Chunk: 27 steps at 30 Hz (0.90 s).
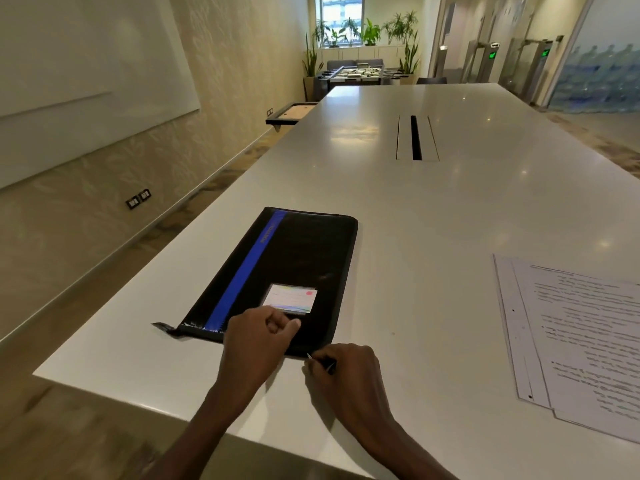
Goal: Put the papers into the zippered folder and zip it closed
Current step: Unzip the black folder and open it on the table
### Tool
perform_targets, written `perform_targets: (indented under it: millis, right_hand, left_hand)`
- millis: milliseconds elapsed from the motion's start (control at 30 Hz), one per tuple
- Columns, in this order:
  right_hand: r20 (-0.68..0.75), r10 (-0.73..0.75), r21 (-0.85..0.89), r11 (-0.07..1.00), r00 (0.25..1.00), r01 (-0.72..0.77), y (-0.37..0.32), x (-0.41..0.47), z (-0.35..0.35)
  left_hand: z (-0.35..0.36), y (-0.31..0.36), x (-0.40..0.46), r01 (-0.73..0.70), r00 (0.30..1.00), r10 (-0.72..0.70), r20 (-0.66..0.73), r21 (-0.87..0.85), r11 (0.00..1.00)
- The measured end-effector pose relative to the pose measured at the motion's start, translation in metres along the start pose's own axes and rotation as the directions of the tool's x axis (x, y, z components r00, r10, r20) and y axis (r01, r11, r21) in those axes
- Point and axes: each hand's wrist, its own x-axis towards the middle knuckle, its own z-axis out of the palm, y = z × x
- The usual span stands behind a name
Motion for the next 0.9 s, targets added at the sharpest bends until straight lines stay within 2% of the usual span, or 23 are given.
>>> perform_targets:
  millis: [100,200,267,367,500,600,667,767,900]
  right_hand:
    - [-0.019,-0.019,-0.010,1.000,1.000,0.019,0.000,-0.001,0.001]
    - [-0.005,-0.033,0.033,0.999,0.999,0.034,-0.001,-0.003,0.002]
    - [0.009,-0.046,0.060,0.997,0.999,0.046,-0.003,-0.004,0.002]
    - [0.000,-0.066,0.072,0.995,0.998,0.066,-0.003,-0.006,0.001]
    - [0.043,-0.084,0.104,0.991,0.996,0.079,0.000,-0.007,-0.002]
    - [0.072,-0.048,0.106,0.993,0.996,0.040,0.004,-0.001,-0.007]
    - [0.024,-0.003,0.088,0.996,1.000,0.001,0.007,0.007,-0.012]
    - [-0.062,0.068,-0.060,0.996,0.996,-0.072,0.013,0.028,-0.019]
    - [0.089,0.225,-0.183,0.961,0.970,-0.207,0.016,0.056,-0.018]
  left_hand:
    - [-0.001,-0.008,-0.018,0.102,0.987,-0.083,0.139,-0.139,0.985]
    - [0.004,-0.011,-0.027,0.243,0.943,-0.140,0.302,-0.334,0.911]
    - [0.009,-0.012,-0.030,0.350,0.905,-0.180,0.386,-0.432,0.831]
    - [0.017,-0.015,-0.031,0.501,0.849,-0.243,0.470,-0.564,0.656]
    - [0.020,-0.022,-0.032,0.570,0.817,-0.287,0.501,-0.621,0.538]
    - [0.022,-0.023,-0.033,0.528,0.843,-0.265,0.467,-0.625,0.575]
    - [0.024,-0.023,-0.035,0.472,0.875,-0.251,0.413,-0.616,0.631]
    - [0.027,-0.022,-0.038,0.378,0.922,-0.228,0.314,-0.595,0.709]
    - [0.030,-0.018,-0.044,0.273,0.961,-0.208,0.183,-0.507,0.817]
